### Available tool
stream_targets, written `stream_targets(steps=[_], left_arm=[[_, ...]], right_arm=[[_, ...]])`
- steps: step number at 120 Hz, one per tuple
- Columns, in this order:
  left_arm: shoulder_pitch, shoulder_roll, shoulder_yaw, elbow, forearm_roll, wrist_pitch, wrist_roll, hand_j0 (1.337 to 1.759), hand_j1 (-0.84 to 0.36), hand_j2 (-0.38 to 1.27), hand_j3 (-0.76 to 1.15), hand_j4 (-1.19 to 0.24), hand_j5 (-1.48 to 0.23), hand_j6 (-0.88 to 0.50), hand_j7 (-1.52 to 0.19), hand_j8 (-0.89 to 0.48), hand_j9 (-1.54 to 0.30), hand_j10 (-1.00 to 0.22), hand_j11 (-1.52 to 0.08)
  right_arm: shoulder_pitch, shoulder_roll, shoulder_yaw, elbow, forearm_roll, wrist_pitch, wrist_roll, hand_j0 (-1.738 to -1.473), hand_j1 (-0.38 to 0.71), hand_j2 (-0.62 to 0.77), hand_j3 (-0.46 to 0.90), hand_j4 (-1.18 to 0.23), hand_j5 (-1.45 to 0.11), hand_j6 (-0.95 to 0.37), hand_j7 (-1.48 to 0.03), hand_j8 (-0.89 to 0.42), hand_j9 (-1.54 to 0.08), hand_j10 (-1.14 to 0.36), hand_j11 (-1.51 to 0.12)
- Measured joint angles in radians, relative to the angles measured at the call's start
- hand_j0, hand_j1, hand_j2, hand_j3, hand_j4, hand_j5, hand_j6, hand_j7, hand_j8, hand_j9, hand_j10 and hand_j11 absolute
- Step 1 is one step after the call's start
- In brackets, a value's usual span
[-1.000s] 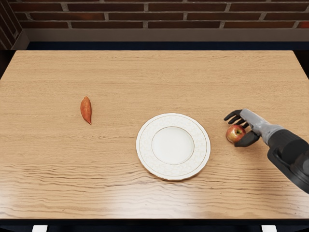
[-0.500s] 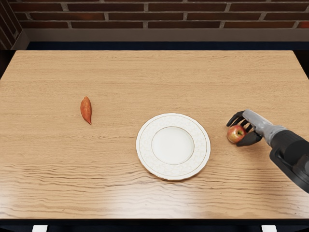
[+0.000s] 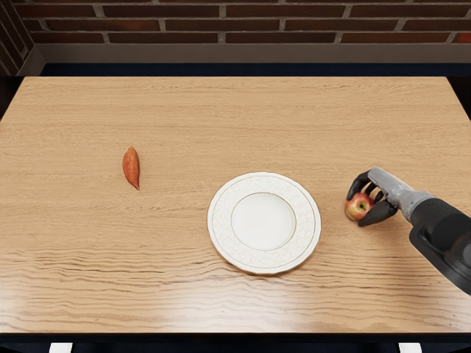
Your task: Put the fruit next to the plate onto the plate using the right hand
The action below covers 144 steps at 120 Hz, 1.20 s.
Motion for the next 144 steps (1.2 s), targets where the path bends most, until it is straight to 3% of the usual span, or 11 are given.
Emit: stream_targets(steps=[9, 18, 28, 54, 65, 98, 110, 144], left_arm=[[0.0, 0.0, 0.0, 0.0, 0.0, 0.0, 0.0, 1.658, 0.35, 0.0, 0.0, 0.0, 0.0, 0.0, 0.0, 0.0, 0.0, 0.0, 0.0], [0.0, 0.0, 0.0, 0.0, 0.0, 0.0, 0.0, 1.658, 0.35, 0.0, 0.0, 0.0, 0.0, 0.0, 0.0, 0.0, 0.0, 0.0, 0.0], [0.0, 0.0, 0.0, 0.0, 0.0, 0.0, 0.0, 1.658, 0.35, 0.0, 0.0, 0.0, 0.0, 0.0, 0.0, 0.0, 0.0, 0.0, 0.0], [0.0, 0.0, 0.0, 0.0, 0.0, 0.0, 0.0, 1.658, 0.35, 0.0, 0.0, 0.0, 0.0, 0.0, 0.0, 0.0, 0.0, 0.0, 0.0], [0.0, 0.0, 0.0, 0.0, 0.0, 0.0, 0.0, 1.658, 0.35, 0.0, 0.0, 0.0, 0.0, 0.0, 0.0, 0.0, 0.0, 0.0, 0.0], [0.0, 0.0, 0.0, 0.0, 0.0, 0.0, 0.0, 1.658, 0.35, 0.0, 0.0, 0.0, 0.0, 0.0, 0.0, 0.0, 0.0, 0.0, 0.0], [0.0, 0.0, 0.0, 0.0, 0.0, 0.0, 0.0, 1.658, 0.35, 0.0, 0.0, 0.0, 0.0, 0.0, 0.0, 0.0, 0.0, 0.0, 0.0], [0.0, 0.0, 0.0, 0.0, 0.0, 0.0, 0.0, 1.658, 0.35, 0.0, 0.0, 0.0, 0.0, 0.0, 0.0, 0.0, 0.0, 0.0, 0.0]], right_arm=[[0.0, 0.005, 0.001, -0.003, 0.0, 0.0, -0.001, -1.645, 0.21, 0.25, 0.0, -0.79, -1.06, -0.42, -1.07, -0.39, -1.1, -0.7, -1.11], [0.001, 0.013, 0.003, -0.008, 0.0, 0.002, -0.001, -1.644, 0.16, 0.18, 0.0, -0.81, -1.06, -0.43, -1.09, -0.41, -1.11, -0.73, -1.13], [0.005, 0.014, 0.008, -0.013, 0.017, 0.007, -0.002, -1.643, 0.16, 0.2, 0.0, -0.81, -1.08, -0.42, -1.1, -0.4, -1.12, -0.73, -1.15], [0.011, -0.001, 0.101, -0.015, 0.108, 0.096, -0.001, -1.647, 0.24, 0.29, 0.0, -0.71, -1.17, -0.36, -1.12, -0.32, -1.16, -0.66, -1.16], [0.012, -0.004, 0.145, -0.015, 0.153, 0.152, -0.001, -1.649, 0.28, 0.4, 0.0, -0.69, -1.19, -0.34, -1.13, -0.29, -1.17, -0.65, -1.17], [0.015, -0.003, 0.282, -0.017, 0.378, 0.358, -0.001, -1.65, 0.29, 0.39, 0.0, -0.66, -1.21, -0.32, -1.13, -0.28, -1.17, -0.63, -1.17], [0.022, 0.001, 0.303, -0.018, 0.439, 0.41, -0.001, -1.651, 0.29, 0.39, 0.0, -0.72, -1.21, -0.32, -1.13, -0.28, -1.17, -0.63, -1.17], [0.061, 0.073, 0.313, -0.019, 0.491, 0.488, -0.001, -1.651, 0.29, 0.41, 0.0, -0.8, -1.22, -0.32, -1.13, -0.28, -1.16, -0.64, -1.17]])
